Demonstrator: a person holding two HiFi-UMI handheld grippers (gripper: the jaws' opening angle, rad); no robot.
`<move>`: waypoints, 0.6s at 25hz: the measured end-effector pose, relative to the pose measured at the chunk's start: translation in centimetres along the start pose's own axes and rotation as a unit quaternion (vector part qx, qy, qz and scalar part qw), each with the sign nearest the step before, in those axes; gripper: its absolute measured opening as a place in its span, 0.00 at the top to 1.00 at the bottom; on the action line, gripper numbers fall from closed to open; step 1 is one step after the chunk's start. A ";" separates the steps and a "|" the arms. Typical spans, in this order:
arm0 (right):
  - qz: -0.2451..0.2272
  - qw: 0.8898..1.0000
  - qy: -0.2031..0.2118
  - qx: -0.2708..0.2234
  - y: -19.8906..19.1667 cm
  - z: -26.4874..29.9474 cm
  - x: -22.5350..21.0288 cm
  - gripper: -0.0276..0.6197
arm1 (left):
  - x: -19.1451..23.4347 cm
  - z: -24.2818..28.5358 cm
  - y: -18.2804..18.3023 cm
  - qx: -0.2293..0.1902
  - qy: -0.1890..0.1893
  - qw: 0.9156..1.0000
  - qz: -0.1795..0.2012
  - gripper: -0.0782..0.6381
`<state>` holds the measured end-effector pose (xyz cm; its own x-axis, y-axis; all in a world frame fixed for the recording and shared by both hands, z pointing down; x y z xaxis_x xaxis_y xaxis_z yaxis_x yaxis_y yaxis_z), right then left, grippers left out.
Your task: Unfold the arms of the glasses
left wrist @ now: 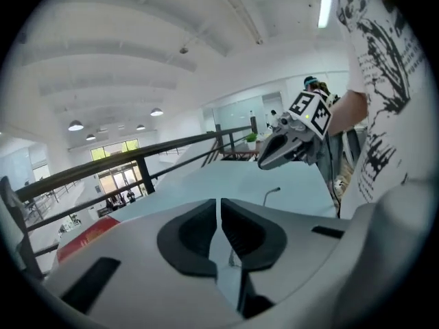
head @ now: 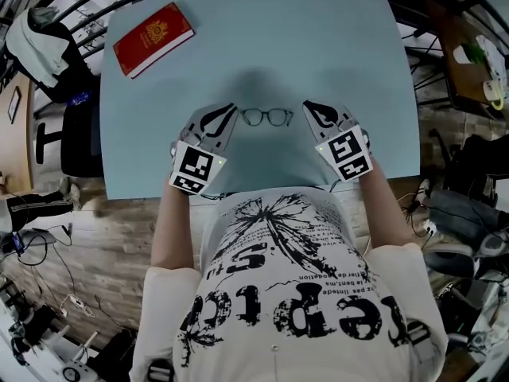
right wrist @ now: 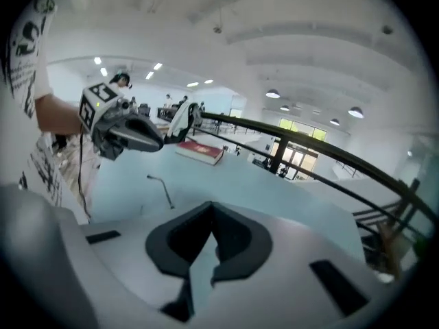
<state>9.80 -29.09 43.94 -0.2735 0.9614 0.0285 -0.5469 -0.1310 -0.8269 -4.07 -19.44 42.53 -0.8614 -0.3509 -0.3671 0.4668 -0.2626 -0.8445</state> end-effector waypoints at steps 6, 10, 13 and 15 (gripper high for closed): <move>0.092 0.983 -0.026 -0.154 5.4 -3.1 -0.7 0.94 | 3.6 -2.6 5.0 -0.068 0.107 0.991 -0.041 0.85; 0.078 0.974 -0.048 -0.207 7.8 -4.6 -0.6 0.94 | 5.1 -4.0 6.5 -0.089 0.167 0.979 -0.069 0.86; 0.065 0.972 -0.062 -0.218 8.5 -4.5 -0.6 0.94 | 5.7 -4.3 6.4 -0.090 0.180 0.977 -0.076 0.86; 0.064 0.971 -0.069 -0.218 8.6 -4.4 -0.7 0.94 | 6.0 -4.4 6.2 -0.092 0.182 0.975 -0.082 0.86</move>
<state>8.78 -29.85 34.39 -0.4365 0.8988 -0.0393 -0.1229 -0.1028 -0.9871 -7.16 -19.26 33.37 -0.9509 0.0339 -0.3077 0.3025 -0.1100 -0.9468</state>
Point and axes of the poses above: the fingertips, and each gripper's own axes: z forward along the fingers, x to its left, y out of its top, the point moved 2 cm from there along -z, backward along the fingers, and after that the axes turned 11 degrees about z, right-handed, at the moved point
